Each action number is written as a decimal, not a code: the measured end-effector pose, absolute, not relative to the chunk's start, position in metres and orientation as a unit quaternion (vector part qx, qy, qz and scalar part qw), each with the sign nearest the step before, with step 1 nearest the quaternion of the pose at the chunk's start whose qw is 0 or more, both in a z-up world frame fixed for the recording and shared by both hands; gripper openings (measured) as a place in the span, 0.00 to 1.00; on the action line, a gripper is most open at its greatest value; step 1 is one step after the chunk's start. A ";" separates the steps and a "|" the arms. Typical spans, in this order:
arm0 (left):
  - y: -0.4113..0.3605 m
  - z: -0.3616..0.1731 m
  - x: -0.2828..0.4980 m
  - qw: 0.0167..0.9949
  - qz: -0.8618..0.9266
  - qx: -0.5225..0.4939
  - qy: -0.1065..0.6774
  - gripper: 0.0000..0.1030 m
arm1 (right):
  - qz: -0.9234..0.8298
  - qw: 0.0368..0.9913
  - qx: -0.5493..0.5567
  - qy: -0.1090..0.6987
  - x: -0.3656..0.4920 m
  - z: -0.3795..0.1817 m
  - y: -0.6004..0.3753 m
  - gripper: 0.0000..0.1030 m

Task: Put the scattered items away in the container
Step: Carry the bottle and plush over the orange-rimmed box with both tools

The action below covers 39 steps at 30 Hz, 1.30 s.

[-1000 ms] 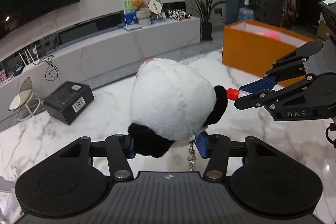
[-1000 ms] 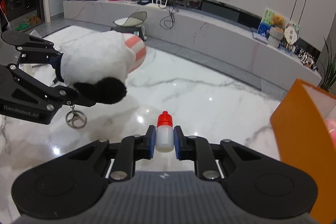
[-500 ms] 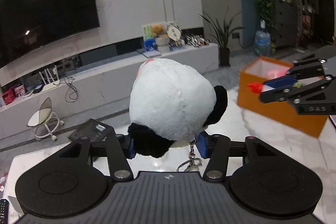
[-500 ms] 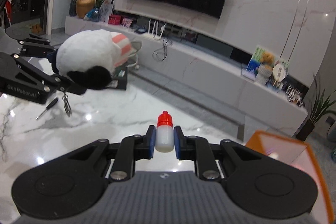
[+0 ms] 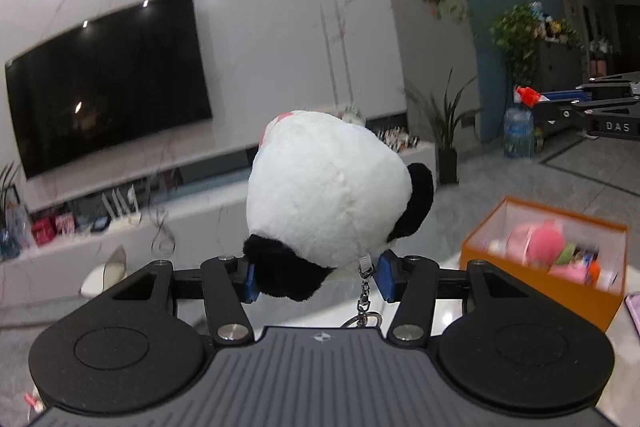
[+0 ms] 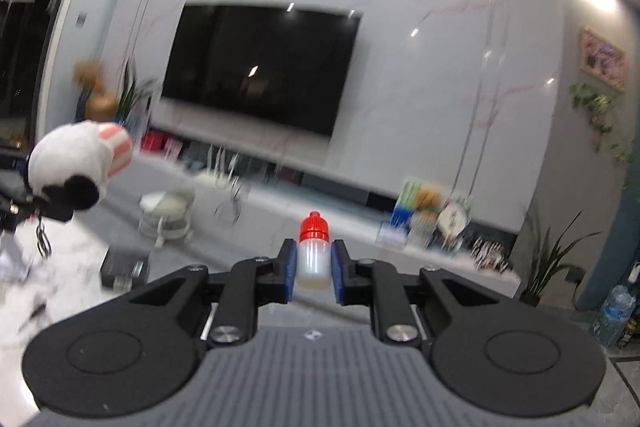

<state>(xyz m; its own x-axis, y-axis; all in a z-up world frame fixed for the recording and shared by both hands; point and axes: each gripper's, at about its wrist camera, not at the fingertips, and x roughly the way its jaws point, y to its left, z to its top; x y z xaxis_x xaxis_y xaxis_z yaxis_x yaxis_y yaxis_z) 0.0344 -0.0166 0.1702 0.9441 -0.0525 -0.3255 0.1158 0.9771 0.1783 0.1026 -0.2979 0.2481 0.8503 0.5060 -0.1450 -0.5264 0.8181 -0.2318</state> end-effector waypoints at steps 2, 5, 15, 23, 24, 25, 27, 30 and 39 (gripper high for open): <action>-0.033 0.184 0.035 0.983 -0.051 0.097 0.144 0.60 | 0.263 0.957 -0.123 0.018 0.099 0.262 -0.313 0.20; -0.060 0.203 0.037 0.986 -0.069 0.095 0.118 0.60 | 0.251 0.962 -0.108 -0.002 0.095 0.278 -0.337 0.20; -0.170 0.224 0.063 0.981 -0.150 0.100 0.072 0.60 | 0.207 0.976 -0.053 -0.051 0.092 0.322 -0.418 0.20; -0.250 0.190 0.108 0.968 -0.197 0.113 0.107 0.60 | 0.191 0.982 -0.005 -0.016 0.114 0.294 -0.471 0.20; -0.257 0.184 0.114 0.966 -0.201 0.115 0.113 0.60 | 0.188 0.982 -0.001 -0.007 0.119 0.286 -0.474 0.20; -0.262 0.178 0.121 0.965 -0.202 0.117 0.118 0.60 | 0.187 0.982 -0.001 0.003 0.124 0.277 -0.477 0.20; -0.273 0.167 0.136 0.963 -0.203 0.119 0.131 0.60 | 0.185 0.982 -0.002 0.025 0.135 0.259 -0.480 0.20; -0.284 0.150 0.154 0.960 -0.200 0.122 0.152 0.60 | 0.183 0.981 -0.003 0.060 0.152 0.231 -0.484 0.20; -0.297 0.102 0.196 0.948 -0.192 0.136 0.214 0.60 | 0.188 0.975 0.023 0.118 0.186 0.193 -0.491 0.20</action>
